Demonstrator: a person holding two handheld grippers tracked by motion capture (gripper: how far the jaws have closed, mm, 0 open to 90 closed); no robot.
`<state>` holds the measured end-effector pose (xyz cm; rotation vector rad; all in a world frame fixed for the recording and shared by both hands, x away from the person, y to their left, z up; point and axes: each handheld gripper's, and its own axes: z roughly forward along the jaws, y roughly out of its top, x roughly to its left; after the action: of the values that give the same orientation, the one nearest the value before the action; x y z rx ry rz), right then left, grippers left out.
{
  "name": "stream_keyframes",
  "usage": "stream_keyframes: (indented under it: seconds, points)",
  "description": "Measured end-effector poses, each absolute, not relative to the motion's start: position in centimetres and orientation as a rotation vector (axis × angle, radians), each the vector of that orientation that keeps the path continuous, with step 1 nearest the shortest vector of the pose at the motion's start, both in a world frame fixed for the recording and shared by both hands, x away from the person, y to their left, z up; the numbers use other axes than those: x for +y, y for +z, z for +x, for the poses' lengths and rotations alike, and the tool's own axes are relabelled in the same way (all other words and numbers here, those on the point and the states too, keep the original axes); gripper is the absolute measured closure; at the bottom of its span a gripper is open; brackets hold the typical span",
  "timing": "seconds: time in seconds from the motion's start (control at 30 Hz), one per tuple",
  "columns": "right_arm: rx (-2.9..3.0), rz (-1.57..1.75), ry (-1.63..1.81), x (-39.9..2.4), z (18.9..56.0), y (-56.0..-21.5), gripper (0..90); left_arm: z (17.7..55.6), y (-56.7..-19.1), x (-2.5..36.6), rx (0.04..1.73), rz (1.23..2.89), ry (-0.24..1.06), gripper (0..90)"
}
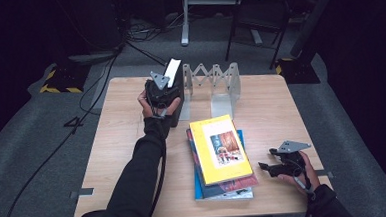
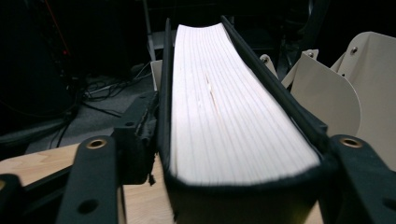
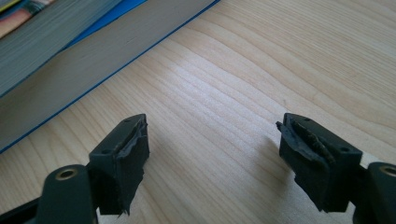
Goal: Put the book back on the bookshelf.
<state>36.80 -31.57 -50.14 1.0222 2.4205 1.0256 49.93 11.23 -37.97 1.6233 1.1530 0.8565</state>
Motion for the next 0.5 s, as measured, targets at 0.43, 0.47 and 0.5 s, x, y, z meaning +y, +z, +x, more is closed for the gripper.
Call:
stream_keyframes:
  seconds: [0.43, 0.47, 0.5]
  points:
    - [2.420, 1.023, 1.025, -31.6, 36.8, -50.1, 23.8, 46.4, -40.2, 13.6, 1.056, 1.698, 0.791, 33.1]
    - [2.419, 1.024, 1.025, -31.6, 36.8, -50.1, 23.8, 46.2, -40.6, 13.7, 1.060, 1.705, 0.789, 33.4]
    - [2.419, 1.024, 1.026, -31.6, 36.8, -50.1, 23.8, 46.1, -41.0, 13.9, 1.059, 1.714, 0.781, 33.0]
